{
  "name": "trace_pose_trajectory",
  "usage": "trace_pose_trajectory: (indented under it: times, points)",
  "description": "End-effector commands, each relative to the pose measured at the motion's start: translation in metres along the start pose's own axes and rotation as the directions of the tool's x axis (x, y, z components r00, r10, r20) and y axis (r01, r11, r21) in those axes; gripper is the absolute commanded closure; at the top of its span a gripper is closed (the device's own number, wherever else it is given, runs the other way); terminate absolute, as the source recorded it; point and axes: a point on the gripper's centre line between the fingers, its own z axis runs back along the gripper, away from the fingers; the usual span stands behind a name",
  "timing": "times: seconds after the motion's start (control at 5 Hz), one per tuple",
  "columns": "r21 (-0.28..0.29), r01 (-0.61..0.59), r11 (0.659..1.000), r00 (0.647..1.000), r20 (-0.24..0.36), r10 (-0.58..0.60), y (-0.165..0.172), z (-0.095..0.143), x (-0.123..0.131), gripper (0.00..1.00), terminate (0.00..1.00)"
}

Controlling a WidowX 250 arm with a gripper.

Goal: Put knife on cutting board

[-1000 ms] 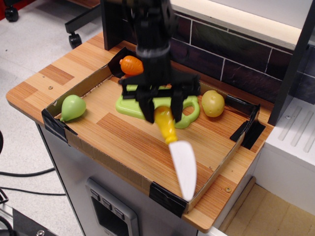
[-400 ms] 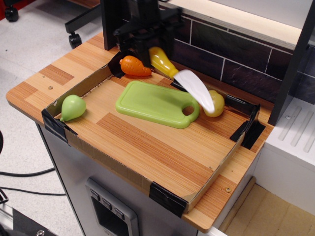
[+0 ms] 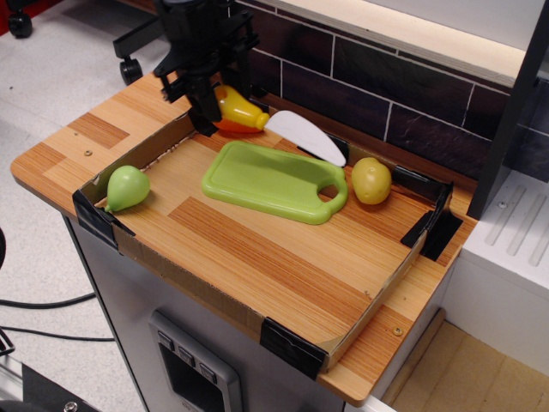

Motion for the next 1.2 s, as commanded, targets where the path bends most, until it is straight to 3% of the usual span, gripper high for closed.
trace_pose_trajectory:
  times: [0.0,0.6,0.8,1.0]
  points:
    - [-0.031,0.057,0.998,0.998,-0.023,-0.058,0.005,0.016,0.012,1.0,0.0]
    - [0.048,0.074,0.996,0.997,-0.024,-0.073,0.008,-0.011,0.02,1.0,0.0]
    - [0.076,0.108,0.991,0.994,0.008,-0.109,0.005,-0.017,0.02,0.0,0.0]
    - [0.05,0.129,0.99,0.992,0.007,-0.129,0.006,-0.015,0.019,0.0,0.0]
